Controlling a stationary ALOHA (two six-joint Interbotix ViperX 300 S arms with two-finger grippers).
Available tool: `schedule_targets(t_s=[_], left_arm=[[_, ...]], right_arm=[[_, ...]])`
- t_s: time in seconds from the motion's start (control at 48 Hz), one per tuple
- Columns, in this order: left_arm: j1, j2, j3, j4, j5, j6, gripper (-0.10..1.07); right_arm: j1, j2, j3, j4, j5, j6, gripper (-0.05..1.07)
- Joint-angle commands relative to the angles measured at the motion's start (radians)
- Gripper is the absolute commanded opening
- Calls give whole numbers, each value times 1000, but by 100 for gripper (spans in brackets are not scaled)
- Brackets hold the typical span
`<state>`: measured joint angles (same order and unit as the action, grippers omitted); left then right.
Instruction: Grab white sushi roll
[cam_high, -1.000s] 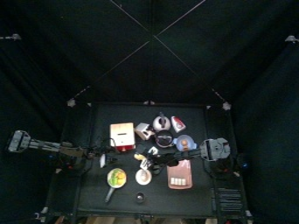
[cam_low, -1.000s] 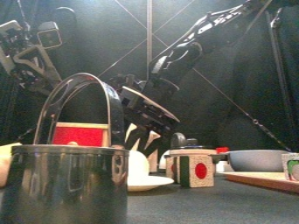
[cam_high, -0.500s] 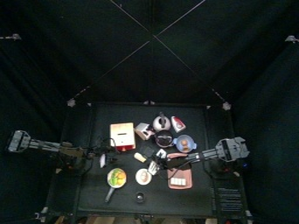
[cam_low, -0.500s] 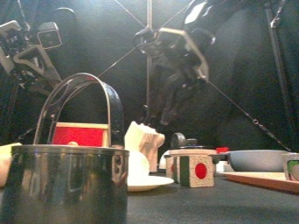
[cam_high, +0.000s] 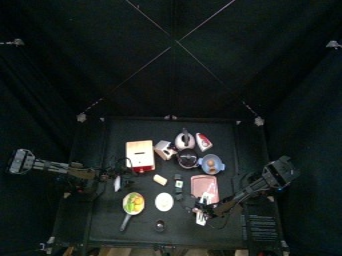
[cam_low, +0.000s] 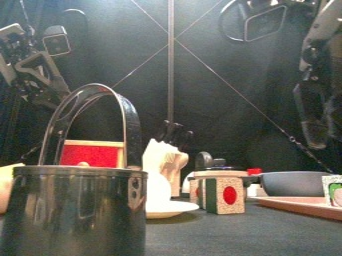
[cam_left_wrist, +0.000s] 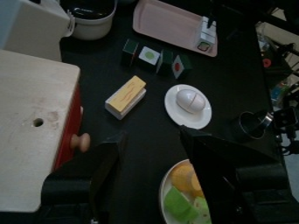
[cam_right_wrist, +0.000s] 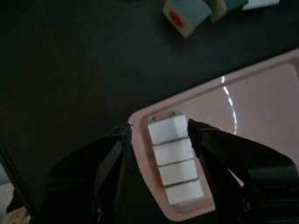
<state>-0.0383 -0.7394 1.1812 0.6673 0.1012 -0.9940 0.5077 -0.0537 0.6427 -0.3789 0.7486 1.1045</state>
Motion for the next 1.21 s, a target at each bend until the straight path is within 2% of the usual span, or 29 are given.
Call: schedule_targets(t_s=[0.0, 0.333, 1.042, 1.188], left_arm=[[2, 3, -12, -2, -2, 0, 88], [2, 3, -9, -2, -2, 0, 88], [2, 3, -8, -2, -2, 0, 88], [2, 3, -8, -3, -2, 0, 88]], right_arm=[[0, -32, 5, 11, 0, 3, 88], [0, -15, 48, 52, -38, 2, 88], [-18, 11, 109, 51, -112, 2, 86], [-18, 11, 109, 52, -110, 2, 77]])
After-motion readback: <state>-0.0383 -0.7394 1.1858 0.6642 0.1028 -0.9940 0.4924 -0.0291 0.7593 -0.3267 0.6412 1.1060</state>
